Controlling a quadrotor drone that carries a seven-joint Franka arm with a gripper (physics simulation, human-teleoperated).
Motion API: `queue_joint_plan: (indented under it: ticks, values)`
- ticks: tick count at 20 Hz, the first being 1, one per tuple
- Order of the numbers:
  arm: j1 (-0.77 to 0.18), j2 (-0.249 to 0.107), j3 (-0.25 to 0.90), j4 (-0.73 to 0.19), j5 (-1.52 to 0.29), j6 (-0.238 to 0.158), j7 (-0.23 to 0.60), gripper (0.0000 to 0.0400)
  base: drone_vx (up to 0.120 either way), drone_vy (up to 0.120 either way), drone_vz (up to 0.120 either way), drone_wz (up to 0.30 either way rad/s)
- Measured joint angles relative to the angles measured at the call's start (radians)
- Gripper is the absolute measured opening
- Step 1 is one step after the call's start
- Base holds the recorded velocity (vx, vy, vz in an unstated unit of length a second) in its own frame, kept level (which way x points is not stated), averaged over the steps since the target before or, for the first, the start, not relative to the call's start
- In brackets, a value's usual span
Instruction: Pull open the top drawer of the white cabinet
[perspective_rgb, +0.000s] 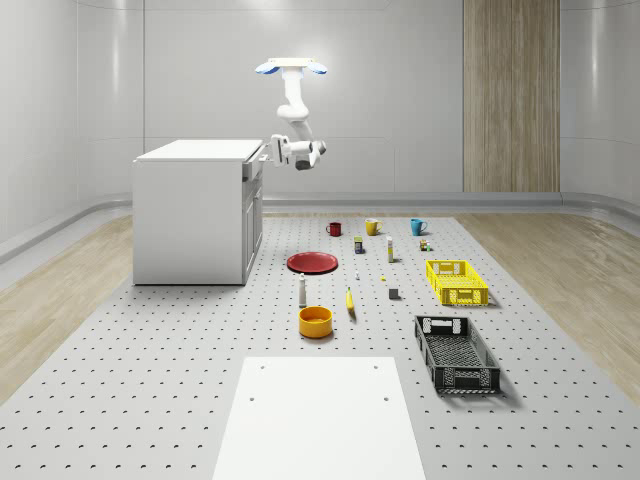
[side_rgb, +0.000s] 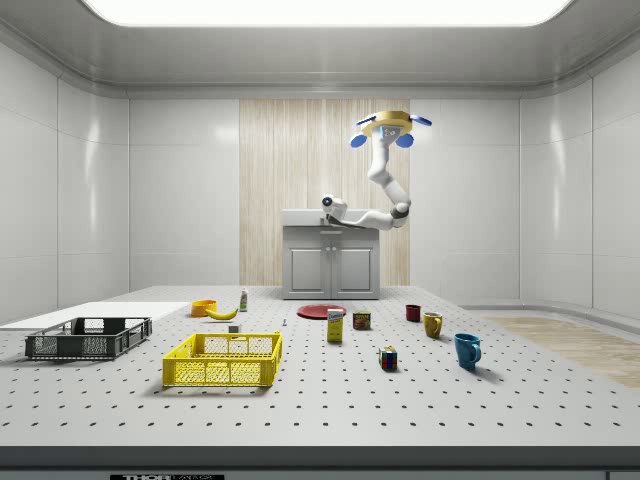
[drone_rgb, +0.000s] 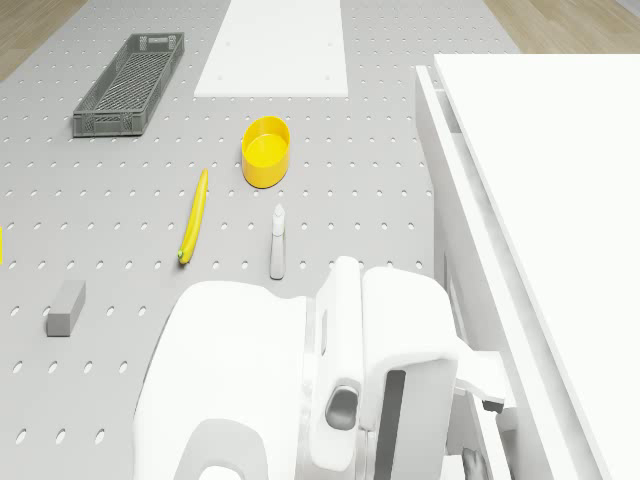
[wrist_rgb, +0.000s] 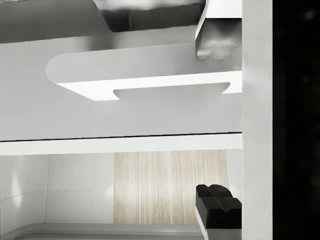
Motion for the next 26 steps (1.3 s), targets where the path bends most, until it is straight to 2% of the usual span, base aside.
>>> queue_joint_plan:
  ticks: [1, 2, 3, 5, 8, 15, 22, 26]
  values:
    - [-0.096, 0.033, 0.066, 0.023, -0.030, -0.045, 0.032, 0.0277, 0.000, 0.000, 0.000, 0.000]
    - [-0.183, 0.028, 0.122, 0.049, -0.032, -0.084, 0.069, 0.0239, 0.000, 0.000, 0.000, 0.000]
    - [-0.216, 0.011, 0.157, 0.036, -0.024, -0.079, 0.065, 0.0209, 0.000, 0.000, 0.000, 0.000]
    - [-0.221, -0.031, 0.183, 0.008, -0.023, -0.043, 0.062, 0.0168, 0.000, 0.000, 0.000, 0.000]
    - [-0.219, -0.077, 0.206, -0.020, -0.023, -0.003, 0.062, 0.0135, 0.000, 0.093, 0.000, 0.000]
    - [-0.198, -0.127, 0.219, -0.050, -0.027, 0.048, 0.065, 0.0110, 0.000, 0.120, 0.000, 0.000]
    - [-0.171, -0.145, 0.208, -0.057, -0.037, 0.075, 0.068, 0.0106, 0.000, 0.120, 0.000, 0.000]
    - [-0.152, -0.150, 0.212, -0.061, -0.032, 0.099, 0.068, 0.0105, 0.000, 0.010, 0.000, 0.000]
